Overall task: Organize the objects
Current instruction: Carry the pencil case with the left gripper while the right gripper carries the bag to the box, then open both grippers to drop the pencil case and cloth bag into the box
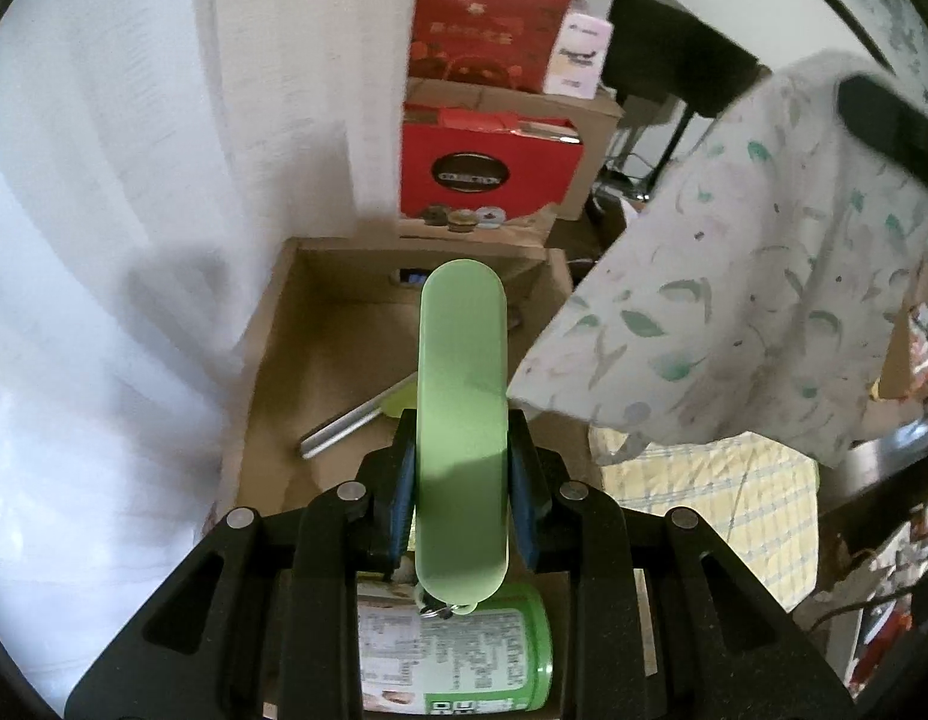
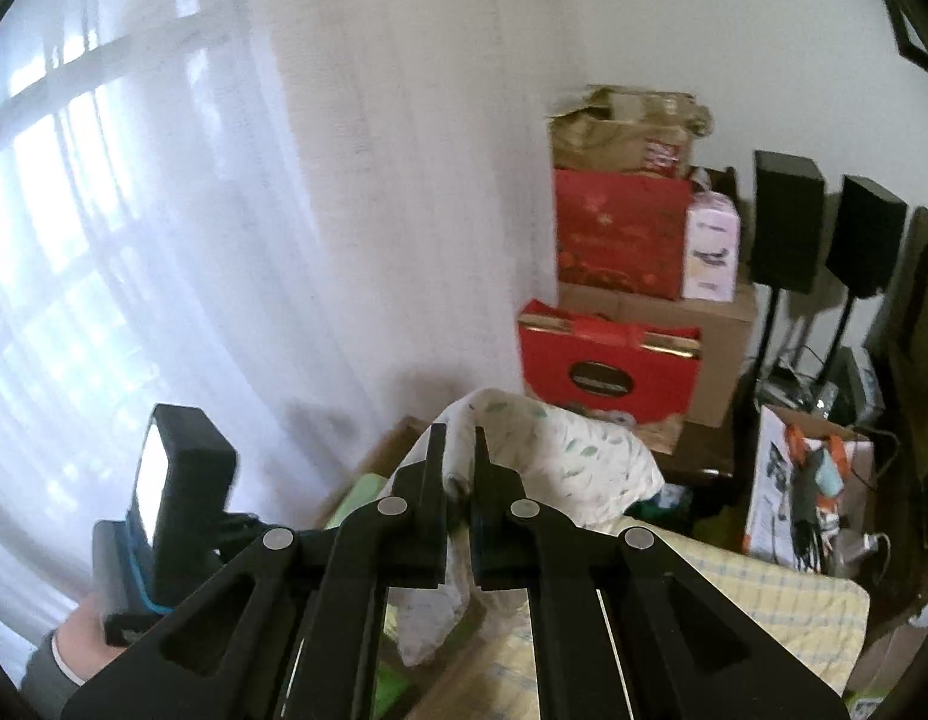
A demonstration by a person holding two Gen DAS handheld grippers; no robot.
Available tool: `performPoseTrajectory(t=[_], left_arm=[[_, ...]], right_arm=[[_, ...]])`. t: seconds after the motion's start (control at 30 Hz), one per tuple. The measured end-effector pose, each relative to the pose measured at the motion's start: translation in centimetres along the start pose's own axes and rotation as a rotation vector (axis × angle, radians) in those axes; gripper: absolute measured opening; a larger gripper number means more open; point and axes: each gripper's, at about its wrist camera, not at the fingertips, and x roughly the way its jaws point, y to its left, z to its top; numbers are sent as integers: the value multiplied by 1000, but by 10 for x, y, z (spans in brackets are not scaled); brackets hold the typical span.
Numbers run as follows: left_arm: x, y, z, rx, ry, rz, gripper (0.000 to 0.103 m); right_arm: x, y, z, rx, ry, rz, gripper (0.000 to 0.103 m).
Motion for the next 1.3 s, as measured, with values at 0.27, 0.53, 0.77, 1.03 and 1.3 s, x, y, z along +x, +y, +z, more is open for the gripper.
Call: performPoseTrajectory(t=[0.27, 0.53, 0.77, 1.03, 1.3], left_arm=[[12, 27, 4, -45, 23, 26, 25], [45, 49, -2, -79, 83, 52, 25], [83, 57, 1, -94, 141, 61, 25], [116, 58, 13, -65, 178, 100, 25], [137, 69, 35, -58, 193, 155, 25]], right_arm=[[36, 35, 2, -14, 27, 47, 4], [89, 22, -22, 65, 102, 93, 4], [132, -3, -59, 98, 201, 63, 5], [166, -22, -103, 91, 290, 1, 6], [179, -26, -130, 76, 357, 0, 7]])
